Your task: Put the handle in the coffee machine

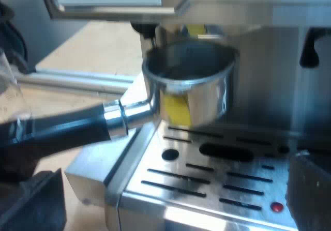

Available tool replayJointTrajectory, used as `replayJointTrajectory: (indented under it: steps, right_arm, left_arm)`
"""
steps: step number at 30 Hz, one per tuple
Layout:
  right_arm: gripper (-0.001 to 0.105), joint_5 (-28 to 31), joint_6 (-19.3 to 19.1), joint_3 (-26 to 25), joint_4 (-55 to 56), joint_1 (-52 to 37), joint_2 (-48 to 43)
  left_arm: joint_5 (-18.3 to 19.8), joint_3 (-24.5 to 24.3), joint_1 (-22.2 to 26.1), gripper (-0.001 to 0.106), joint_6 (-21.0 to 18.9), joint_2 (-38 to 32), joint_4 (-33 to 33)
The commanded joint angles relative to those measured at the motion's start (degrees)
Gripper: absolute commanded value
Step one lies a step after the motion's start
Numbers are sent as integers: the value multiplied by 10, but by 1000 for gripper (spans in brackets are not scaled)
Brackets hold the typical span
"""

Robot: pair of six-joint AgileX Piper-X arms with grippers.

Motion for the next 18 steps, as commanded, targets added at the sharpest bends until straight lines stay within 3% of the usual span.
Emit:
replayJointTrajectory:
  steps: [1, 6, 18]
  right_arm:
    - [87, 14, -19, 0, -28, 1, 14]
    - [87, 69, -19, -4, -86, 1, 45]
    - [87, 70, -29, -26, -140, 1, 100]
  left_arm:
    - [34, -5, 0, 0, 3, 2, -17]
    - [34, -5, 0, 0, 21, 3, -20]
    - [28, -5, 0, 0, 20, 3, -43]
